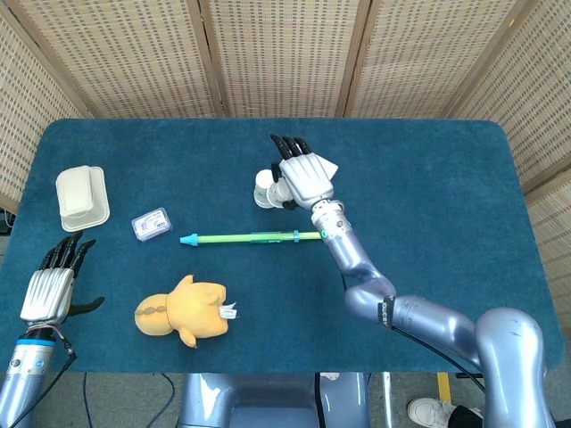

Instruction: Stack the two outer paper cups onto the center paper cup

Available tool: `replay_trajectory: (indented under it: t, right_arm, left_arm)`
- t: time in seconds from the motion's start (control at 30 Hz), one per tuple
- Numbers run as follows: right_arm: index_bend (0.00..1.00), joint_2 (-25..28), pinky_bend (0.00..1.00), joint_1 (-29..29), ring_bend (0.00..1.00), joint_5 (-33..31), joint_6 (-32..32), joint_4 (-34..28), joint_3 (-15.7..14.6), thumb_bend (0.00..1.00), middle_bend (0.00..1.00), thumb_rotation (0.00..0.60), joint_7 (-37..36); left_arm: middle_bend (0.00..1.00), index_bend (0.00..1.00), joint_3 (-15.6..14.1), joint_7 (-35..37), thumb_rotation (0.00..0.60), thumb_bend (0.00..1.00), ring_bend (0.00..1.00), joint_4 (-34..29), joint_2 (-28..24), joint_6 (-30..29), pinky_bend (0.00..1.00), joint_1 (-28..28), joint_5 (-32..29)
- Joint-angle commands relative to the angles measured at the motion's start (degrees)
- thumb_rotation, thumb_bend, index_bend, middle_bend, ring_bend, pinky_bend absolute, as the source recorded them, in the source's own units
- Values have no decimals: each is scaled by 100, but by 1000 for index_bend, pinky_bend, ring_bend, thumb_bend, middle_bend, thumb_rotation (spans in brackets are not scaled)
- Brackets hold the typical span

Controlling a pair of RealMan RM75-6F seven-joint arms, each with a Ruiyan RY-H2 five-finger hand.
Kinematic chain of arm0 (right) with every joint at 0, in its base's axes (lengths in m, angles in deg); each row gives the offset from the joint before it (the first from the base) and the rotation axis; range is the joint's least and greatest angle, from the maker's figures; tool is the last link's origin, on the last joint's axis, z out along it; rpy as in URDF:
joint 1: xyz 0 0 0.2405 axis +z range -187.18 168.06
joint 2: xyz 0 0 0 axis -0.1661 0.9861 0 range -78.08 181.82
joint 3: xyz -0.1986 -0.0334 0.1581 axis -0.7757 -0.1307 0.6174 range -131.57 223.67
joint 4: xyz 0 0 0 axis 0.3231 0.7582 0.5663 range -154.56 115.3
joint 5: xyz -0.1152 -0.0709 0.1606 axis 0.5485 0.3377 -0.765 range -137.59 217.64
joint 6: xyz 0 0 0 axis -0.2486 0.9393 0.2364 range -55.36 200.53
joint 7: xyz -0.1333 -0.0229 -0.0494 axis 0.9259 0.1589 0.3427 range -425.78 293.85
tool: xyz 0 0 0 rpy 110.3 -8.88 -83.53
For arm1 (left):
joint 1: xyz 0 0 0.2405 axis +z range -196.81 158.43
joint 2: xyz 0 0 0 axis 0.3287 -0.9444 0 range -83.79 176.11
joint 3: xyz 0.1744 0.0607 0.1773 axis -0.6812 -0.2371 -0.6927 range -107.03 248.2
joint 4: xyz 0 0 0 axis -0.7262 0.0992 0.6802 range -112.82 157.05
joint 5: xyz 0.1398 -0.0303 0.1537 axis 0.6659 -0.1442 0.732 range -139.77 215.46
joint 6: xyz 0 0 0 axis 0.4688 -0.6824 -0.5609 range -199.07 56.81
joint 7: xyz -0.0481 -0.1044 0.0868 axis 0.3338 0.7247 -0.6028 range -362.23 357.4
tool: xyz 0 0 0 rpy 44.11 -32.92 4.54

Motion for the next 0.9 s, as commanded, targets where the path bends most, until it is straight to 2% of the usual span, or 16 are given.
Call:
replay_trajectory:
  t: [0.03, 0.37, 0.9]
  right_arm:
    - [596, -182, 127, 240, 0, 24, -137, 318, 75, 226, 95, 600, -171]
    - [599, -557, 122, 685, 0, 136, -401, 1144, 141, 226, 95, 600, -618]
    - [601, -1251, 114, 1165, 0, 412, -1122, 2973, -61, 226, 96, 600, -1471]
  left_arm:
    - [0, 104, 8, 1, 600, 149, 0, 19, -25, 101, 103, -25, -79]
    - [0, 104, 87, 58, 600, 149, 0, 44, -76, 188, 102, -42, -243]
    - [0, 104, 118, 46, 600, 149, 0, 62, -84, 230, 98, -48, -323]
